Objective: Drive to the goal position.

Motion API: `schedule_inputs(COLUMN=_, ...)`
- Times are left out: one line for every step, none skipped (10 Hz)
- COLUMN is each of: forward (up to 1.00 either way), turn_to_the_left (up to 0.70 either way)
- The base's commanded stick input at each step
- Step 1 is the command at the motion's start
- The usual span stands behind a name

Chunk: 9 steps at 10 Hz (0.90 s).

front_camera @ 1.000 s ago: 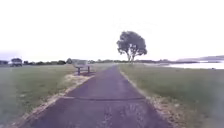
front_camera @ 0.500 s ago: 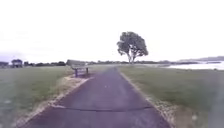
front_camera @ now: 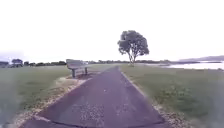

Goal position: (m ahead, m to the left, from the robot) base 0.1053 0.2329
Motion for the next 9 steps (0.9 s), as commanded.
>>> schedule_inputs(forward=0.7, turn_to_the_left=0.0)
schedule_inputs(forward=0.7, turn_to_the_left=0.0)
schedule_inputs(forward=0.7, turn_to_the_left=0.0)
schedule_inputs(forward=0.7, turn_to_the_left=0.0)
schedule_inputs(forward=0.7, turn_to_the_left=0.0)
schedule_inputs(forward=0.7, turn_to_the_left=0.0)
schedule_inputs(forward=0.7, turn_to_the_left=0.0)
schedule_inputs(forward=0.7, turn_to_the_left=0.0)
schedule_inputs(forward=0.7, turn_to_the_left=0.0)
